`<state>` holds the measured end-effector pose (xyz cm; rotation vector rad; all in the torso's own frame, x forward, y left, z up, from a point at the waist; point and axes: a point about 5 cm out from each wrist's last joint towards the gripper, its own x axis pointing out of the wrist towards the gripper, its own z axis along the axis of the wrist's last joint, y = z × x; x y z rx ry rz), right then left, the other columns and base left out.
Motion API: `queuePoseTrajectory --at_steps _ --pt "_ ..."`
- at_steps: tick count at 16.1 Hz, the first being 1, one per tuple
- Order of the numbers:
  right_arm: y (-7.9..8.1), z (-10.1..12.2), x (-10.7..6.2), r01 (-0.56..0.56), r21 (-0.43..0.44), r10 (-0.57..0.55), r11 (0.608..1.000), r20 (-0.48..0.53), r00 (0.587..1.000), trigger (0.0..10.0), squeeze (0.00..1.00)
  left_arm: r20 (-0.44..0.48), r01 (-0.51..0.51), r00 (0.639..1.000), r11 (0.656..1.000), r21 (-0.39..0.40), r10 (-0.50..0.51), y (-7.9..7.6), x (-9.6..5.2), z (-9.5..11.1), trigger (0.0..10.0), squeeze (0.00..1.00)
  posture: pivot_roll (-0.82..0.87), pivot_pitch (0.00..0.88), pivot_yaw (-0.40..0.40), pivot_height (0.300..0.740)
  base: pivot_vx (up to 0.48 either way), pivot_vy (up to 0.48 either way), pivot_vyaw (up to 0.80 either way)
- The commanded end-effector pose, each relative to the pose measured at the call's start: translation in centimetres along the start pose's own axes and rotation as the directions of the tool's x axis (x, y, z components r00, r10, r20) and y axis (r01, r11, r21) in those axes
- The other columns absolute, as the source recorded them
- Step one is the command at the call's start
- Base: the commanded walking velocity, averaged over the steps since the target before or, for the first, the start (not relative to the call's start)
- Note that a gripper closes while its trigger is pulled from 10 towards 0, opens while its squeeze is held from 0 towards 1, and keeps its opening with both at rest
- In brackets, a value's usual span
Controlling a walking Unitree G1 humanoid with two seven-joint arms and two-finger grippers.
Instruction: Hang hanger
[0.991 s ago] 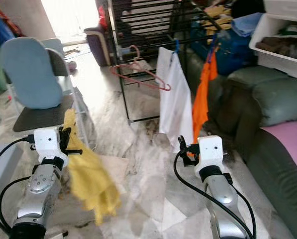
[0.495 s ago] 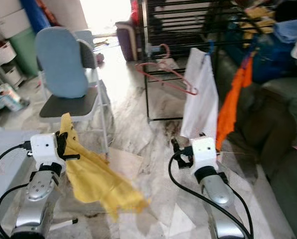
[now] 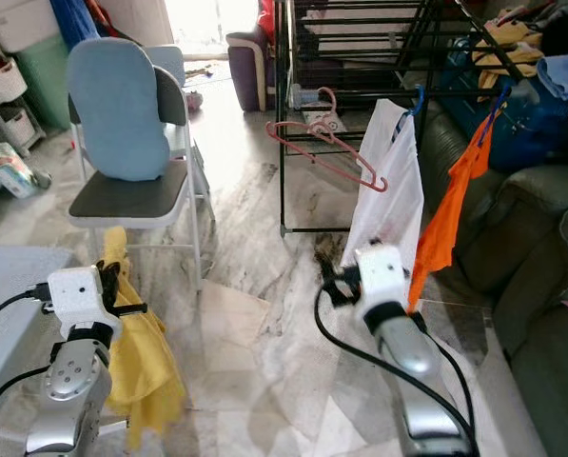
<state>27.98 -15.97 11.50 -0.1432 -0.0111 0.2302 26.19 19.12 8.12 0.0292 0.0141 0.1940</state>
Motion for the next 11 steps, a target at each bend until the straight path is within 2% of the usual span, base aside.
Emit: queuePoseTrajectory --at_steps 1,4,5,6,8,9,10,11 --pt "0.1 -0.2 0.2 0.004 0.013 -0.003 1.0 -0.005 1.0 10.0 0.0 0.04 0.011 0.999 1.0 0.006 -0.012 -0.1 0.4 1.1 10.0 0.0 -0.11 0.0 0.016 0.74 0.0 0.0 0.0" --pt "-0.1 -0.4 -0.6 0.043 0.015 -0.043 0.999 -0.008 0.999 10.0 0.0 0.038 0.062 0.997 0.998 -0.012 -0.061 -0.6 1.1 1.5 10.0 0.0 -0.13 0.0 0.053 0.74 0.0 0.0 0.0" --pt "-0.2 -0.5 -0.8 0.058 0.014 -0.058 0.998 -0.01 0.998 10.0 0.0 0.043 0.119 0.992 0.993 -0.027 -0.117 -1.0 1.3 1.7 10.0 0.0 -0.14 0.0 0.069 0.74 0.0 0.0 0.0" --pt "-0.5 -0.7 -1.2 0.089 0.019 -0.089 0.996 -0.014 0.996 10.0 0.0 0.05 0.182 0.982 0.983 -0.01 -0.181 -1.6 1.6 2.0 10.0 0.0 -0.15 0.0 0.078 0.74 0.0 0.0 0.0" --pt "-0.8 -0.9 -1.8 0.142 0.096 -0.139 0.985 -0.037 0.99 10.0 0.0 0.074 0.306 0.948 0.95 0.061 -0.311 -2.8 3.0 2.6 10.0 0.0 -0.17 0.0 0.094 0.74 0.0 0.0 0.0" --pt "-0.9 -0.9 -1.8 0.143 0.086 -0.141 0.986 -0.036 0.989 10.0 0.0 0.071 0.3 0.95 0.953 0.048 -0.303 -2.7 3.5 2.8 10.0 0.0 -0.17 0.0 0.097 0.74 0.0 0.0 0.0" --pt "-1.0 -0.9 -1.7 0.152 0.076 -0.15 0.985 -0.033 0.988 10.0 0.0 0.072 0.276 0.958 0.961 0.006 -0.276 -2.4 4.8 3.3 10.0 0.0 -0.18 0.0 0.1 0.74 0.0 0.0 0.0" --pt "-1.2 -0.8 -1.6 0.162 0.073 -0.16 0.984 -0.035 0.987 10.0 0.0 0.093 0.294 0.951 0.956 0.009 -0.294 -2.6 5.1 3.8 10.0 0.0 -0.18 0.0 0.101 0.74 0.0 0.0 0.0"
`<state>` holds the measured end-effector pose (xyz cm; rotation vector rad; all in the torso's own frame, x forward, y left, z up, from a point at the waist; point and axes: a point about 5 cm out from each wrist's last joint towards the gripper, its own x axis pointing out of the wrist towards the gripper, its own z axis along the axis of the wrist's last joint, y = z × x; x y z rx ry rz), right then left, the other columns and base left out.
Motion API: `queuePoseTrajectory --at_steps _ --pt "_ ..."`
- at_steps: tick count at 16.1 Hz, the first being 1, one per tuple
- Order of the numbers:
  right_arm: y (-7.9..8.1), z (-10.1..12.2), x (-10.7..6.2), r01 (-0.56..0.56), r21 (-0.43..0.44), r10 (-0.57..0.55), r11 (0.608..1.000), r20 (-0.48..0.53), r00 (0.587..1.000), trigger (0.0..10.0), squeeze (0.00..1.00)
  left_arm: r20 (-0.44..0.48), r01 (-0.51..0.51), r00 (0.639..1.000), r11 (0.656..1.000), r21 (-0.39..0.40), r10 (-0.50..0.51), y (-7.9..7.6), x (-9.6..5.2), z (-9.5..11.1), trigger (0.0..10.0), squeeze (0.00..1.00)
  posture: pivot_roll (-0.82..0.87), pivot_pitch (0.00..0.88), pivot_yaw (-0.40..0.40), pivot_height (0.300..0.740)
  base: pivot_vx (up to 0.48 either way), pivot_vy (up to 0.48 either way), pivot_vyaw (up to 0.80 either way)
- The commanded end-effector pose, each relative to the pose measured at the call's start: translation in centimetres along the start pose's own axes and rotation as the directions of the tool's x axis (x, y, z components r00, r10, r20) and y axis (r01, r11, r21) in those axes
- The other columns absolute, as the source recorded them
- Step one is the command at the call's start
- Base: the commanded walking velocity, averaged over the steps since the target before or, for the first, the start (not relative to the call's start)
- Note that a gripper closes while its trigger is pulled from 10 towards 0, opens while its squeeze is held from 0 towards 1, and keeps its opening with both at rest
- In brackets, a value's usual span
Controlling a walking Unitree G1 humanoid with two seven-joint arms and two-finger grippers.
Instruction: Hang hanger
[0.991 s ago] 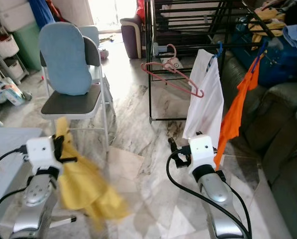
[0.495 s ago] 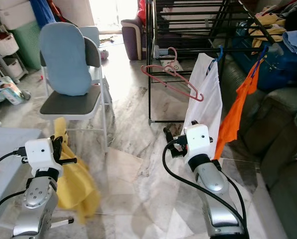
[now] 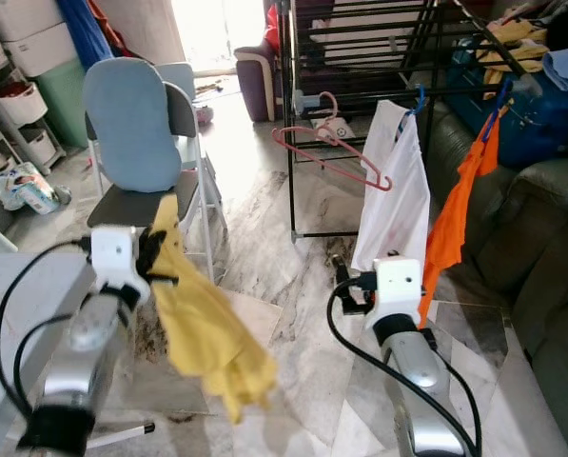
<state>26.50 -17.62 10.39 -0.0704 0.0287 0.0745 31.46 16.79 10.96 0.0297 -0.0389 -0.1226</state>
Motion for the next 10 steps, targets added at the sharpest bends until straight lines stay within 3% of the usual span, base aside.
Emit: queuePoseTrajectory --at_steps 1,4,8,10 --pt "-0.2 0.5 0.3 0.015 -0.007 -0.015 1.0 0.014 1.0 10.0 0.0 0.047 0.003 0.999 1.0 -0.005 -0.003 0.6 0.3 0.9 10.0 0.0 -0.18 0.0 0.101 0.74 0.0 0.0 0.0" --pt "-0.4 0.8 0.6 0.018 -0.014 -0.018 1.0 0.021 1.0 10.0 0.0 0.05 0.079 0.996 0.996 -0.034 -0.077 -0.4 0.2 0.6 10.0 0.0 -0.18 0.0 0.102 0.74 0.091 0.0 -0.55" --pt "0.2 0.8 0.6 0.006 -0.008 -0.006 1.0 0.025 1.0 10.0 0.0 0.06 0.104 0.993 0.993 -0.06 -0.1 -0.9 0.0 0.4 10.0 0.0 -0.18 0.0 0.105 0.74 0.377 0.0 -0.56" --pt "0.2 0.8 0.6 0.005 -0.011 -0.005 1.0 0.024 1.0 10.0 0.0 0.059 0.113 0.992 0.992 -0.06 -0.11 -0.9 0.0 0.3 10.0 0.0 -0.18 0.0 0.108 0.74 0.399 0.249 -0.68"
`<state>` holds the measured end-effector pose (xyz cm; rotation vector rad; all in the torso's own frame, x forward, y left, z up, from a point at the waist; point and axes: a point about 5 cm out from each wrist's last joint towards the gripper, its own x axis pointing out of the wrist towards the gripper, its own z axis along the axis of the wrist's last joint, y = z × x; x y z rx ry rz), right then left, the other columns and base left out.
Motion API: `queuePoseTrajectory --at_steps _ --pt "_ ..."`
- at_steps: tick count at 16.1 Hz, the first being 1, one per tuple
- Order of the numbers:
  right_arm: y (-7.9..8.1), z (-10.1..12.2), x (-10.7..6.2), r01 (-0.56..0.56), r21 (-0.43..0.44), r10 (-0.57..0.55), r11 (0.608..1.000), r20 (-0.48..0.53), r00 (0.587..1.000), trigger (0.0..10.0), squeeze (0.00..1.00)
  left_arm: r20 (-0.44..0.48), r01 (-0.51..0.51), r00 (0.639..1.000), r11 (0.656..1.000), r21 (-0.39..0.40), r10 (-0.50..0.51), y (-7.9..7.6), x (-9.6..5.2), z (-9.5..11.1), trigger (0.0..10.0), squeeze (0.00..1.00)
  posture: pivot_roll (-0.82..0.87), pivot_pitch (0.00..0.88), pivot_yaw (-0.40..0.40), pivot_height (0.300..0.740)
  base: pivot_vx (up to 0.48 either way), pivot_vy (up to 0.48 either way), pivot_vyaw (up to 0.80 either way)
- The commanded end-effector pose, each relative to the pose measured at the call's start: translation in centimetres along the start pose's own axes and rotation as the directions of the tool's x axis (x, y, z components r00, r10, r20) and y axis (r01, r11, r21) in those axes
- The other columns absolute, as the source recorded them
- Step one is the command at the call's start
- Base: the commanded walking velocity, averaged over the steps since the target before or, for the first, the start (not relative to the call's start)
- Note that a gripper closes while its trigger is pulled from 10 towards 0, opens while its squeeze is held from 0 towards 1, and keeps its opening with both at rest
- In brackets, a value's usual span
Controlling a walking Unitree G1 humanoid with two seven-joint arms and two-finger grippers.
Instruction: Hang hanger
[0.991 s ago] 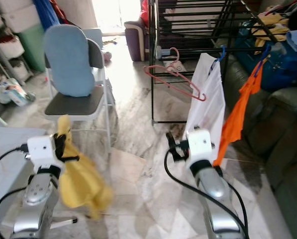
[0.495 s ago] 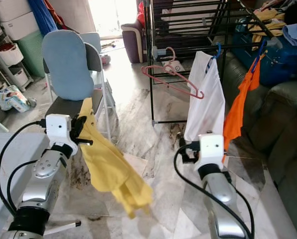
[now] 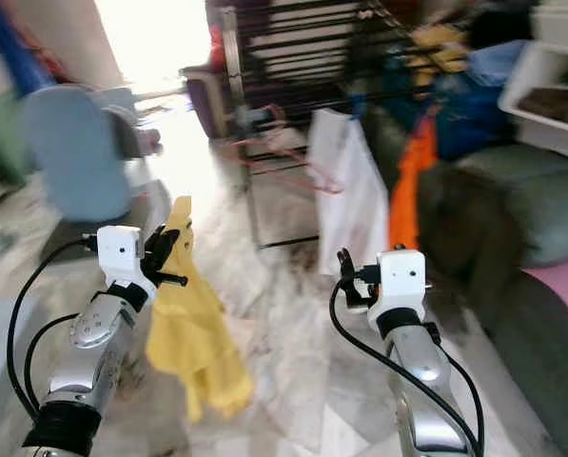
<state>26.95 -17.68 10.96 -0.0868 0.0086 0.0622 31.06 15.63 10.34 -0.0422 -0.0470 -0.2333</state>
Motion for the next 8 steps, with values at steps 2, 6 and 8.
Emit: queuePoseTrajectory --at_steps 2,6,8 --pt "0.26 0.21 0.11 -0.004 0.003 0.004 1.0 0.005 1.0 10.0 0.0 0.04 0.008 0.999 1.0 0.011 -0.009 0.27 0.35 0.91 10.0 0.0 -0.18 0.0 0.113 0.74 0.398 0.255 -0.8" --pt "0.27 0.12 0.0 0.001 0.001 -0.001 1.0 0.004 1.0 10.0 0.0 0.044 0.022 0.999 1.0 0.01 -0.023 -0.02 0.43 0.94 10.0 0.0 -0.18 0.0 0.116 0.74 0.386 0.278 -0.77" --pt "0.42 0.06 -0.13 -0.004 -0.006 0.004 1.0 0.004 1.0 10.0 0.0 0.044 0.026 0.999 1.0 0.008 -0.026 -0.08 0.36 0.87 10.0 0.0 -0.19 0.0 0.117 0.74 0.364 0.313 0.0"
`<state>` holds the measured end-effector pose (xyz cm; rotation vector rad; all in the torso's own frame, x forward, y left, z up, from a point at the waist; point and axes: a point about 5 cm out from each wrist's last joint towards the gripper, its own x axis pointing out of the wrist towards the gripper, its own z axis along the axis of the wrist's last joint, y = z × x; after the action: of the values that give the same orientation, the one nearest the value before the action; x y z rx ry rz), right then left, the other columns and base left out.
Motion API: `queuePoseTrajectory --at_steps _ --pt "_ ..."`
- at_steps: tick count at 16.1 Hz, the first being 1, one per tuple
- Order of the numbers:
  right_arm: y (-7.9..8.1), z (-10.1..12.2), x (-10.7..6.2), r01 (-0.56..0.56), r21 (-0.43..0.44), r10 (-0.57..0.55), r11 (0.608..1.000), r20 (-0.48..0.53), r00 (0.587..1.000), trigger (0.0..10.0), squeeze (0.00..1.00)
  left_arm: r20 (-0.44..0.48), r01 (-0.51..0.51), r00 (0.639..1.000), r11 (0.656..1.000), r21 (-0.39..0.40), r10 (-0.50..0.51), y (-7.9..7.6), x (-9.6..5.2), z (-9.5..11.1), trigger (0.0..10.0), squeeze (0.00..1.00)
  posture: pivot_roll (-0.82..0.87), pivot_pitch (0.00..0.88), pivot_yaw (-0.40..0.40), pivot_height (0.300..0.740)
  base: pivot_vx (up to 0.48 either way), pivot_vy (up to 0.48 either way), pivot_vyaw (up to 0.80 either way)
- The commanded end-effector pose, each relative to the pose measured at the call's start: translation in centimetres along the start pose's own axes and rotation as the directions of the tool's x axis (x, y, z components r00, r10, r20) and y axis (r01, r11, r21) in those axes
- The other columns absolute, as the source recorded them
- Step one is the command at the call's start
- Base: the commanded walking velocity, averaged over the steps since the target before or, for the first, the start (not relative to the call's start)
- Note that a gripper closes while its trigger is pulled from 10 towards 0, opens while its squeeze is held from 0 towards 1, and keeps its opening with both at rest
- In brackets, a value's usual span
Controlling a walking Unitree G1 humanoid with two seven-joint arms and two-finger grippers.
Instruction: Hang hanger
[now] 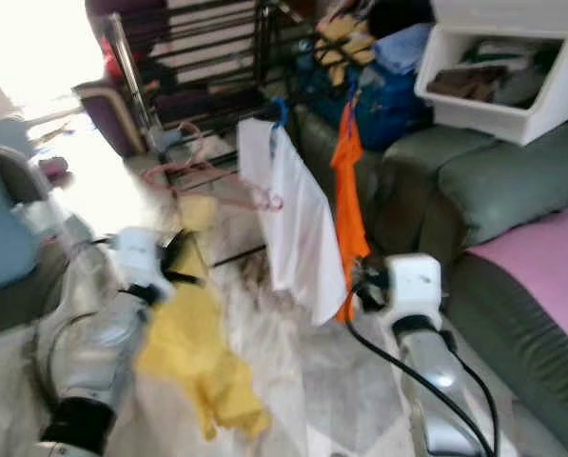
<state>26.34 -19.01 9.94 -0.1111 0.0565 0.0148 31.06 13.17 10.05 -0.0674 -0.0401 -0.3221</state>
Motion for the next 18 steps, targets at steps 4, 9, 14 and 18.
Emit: queuePoseTrajectory --at_steps 4,9,14,18 --pt "1.64 1.28 0.41 -0.054 0.006 0.054 0.999 0.055 0.997 10.0 0.0 0.045 -0.056 0.998 0.998 0.026 0.054 2.01 -0.46 1.14 10.0 0.0 -0.19 0.0 0.114 0.74 0.318 0.359 0.0" --pt "1.75 1.15 0.32 -0.061 0.003 0.061 0.998 0.049 0.997 10.0 0.0 0.036 -0.048 0.998 0.998 0.028 0.047 1.74 -0.33 1.0 10.0 0.0 -0.19 0.0 0.117 0.74 0.29 0.382 0.0" --pt "1.96 0.74 0.13 -0.078 -0.003 0.078 0.997 0.027 0.997 10.0 0.0 0.008 -0.052 0.999 0.998 0.04 0.052 1.84 -0.49 0.56 10.0 0.0 -0.19 0.0 0.118 0.74 0.055 0.223 0.0" --pt "2.02 0.72 0.21 -0.087 -0.007 0.088 0.996 0.023 0.996 10.0 0.0 0.004 -0.044 0.999 0.998 0.033 0.044 1.58 -0.47 0.45 10.0 0.0 -0.19 0.0 0.117 0.74 0.0 0.429 0.0"
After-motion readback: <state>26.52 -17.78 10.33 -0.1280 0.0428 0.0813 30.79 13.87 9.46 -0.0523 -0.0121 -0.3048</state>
